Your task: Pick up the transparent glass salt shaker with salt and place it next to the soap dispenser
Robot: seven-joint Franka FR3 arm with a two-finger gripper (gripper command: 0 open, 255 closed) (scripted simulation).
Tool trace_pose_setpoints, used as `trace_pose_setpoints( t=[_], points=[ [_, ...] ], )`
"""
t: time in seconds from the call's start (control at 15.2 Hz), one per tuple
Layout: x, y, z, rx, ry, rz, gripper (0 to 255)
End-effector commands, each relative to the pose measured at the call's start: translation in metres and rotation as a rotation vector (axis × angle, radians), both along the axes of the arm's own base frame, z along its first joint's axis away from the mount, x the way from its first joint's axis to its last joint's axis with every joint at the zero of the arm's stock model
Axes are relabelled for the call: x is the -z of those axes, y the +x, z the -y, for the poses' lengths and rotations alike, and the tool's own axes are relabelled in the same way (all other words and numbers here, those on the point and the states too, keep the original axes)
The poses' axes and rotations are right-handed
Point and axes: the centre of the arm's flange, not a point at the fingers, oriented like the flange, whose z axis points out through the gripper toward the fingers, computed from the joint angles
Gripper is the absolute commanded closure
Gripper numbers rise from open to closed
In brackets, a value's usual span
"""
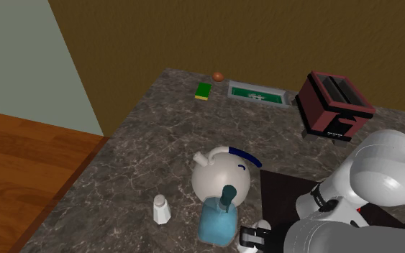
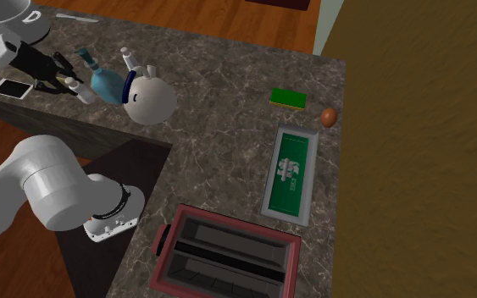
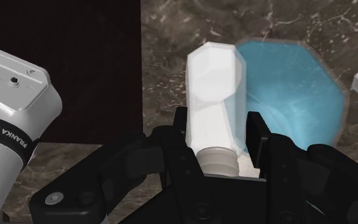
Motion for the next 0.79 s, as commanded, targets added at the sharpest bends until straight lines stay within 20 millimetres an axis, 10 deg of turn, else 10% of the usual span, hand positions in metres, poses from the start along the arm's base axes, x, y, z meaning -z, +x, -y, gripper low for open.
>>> trace_pose_setpoints(
  t=[0.0,0.73],
  points=[
    [0.011,0.000,0.001,0.000,0.000,0.000,255],
    [0.060,0.000,0.001,0.000,0.000,0.000,255]
  ],
)
